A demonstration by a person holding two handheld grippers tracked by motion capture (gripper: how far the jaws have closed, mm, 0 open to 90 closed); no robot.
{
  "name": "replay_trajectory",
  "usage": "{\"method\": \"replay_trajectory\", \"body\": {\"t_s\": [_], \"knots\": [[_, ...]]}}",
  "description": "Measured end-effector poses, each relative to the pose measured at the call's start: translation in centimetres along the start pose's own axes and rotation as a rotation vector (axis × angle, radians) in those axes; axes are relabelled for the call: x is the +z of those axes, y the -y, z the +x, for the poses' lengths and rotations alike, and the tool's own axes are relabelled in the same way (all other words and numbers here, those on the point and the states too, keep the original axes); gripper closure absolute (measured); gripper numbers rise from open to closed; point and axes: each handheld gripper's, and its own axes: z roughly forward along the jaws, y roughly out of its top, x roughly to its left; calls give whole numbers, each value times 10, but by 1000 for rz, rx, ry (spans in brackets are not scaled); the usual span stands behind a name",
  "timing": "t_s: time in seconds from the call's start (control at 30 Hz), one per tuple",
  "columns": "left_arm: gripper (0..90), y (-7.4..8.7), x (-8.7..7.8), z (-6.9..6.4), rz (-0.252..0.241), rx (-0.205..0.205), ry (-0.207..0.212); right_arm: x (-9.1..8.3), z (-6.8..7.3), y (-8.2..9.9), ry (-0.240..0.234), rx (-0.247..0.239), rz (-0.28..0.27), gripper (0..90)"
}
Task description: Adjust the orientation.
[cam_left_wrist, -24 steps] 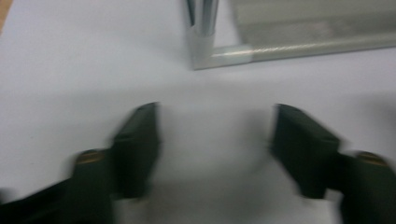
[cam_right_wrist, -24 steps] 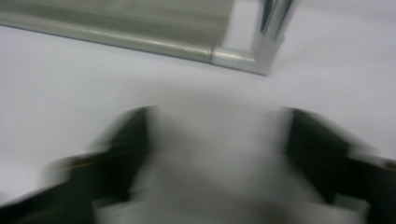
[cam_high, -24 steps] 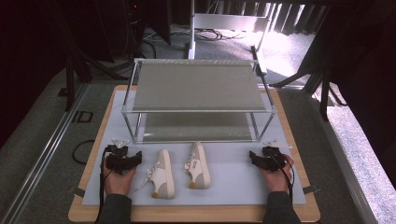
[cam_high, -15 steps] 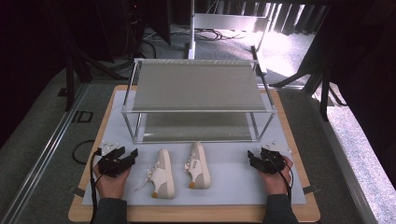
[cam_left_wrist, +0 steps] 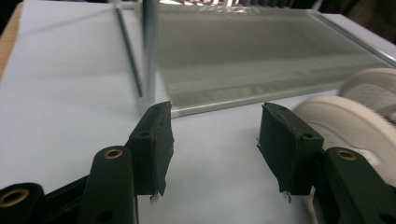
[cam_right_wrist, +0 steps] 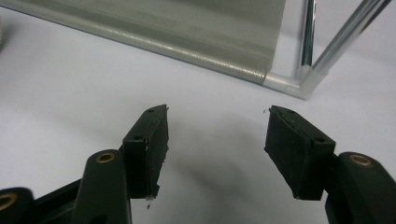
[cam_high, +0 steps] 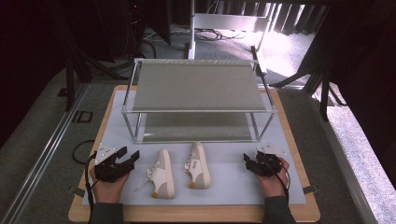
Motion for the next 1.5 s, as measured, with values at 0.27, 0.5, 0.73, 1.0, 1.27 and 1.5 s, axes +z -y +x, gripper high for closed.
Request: {"method": "replay_trajectory", "body": {"t_s": [0.27,0.5,0.73,1.0,1.27,1.5], "knots": [[440,0,-12,-11,-16,63,69,-8,8,-5,0,-51,-14,387],[453,6,-20,-22,-20,89,133,-14,15,-7,-5,-78,-32,387],[457,14,-17,-33,21,126,169,-19,16,-7,-4,-80,-43,387],[478,20,-12,-44,59,157,216,-19,18,-7,-5,-87,-47,387],[515,18,-8,-49,60,132,257,-19,18,-7,-5,-87,-48,387],[519,14,-5,-55,60,146,260,-20,20,-8,-5,-94,-55,387]]}}
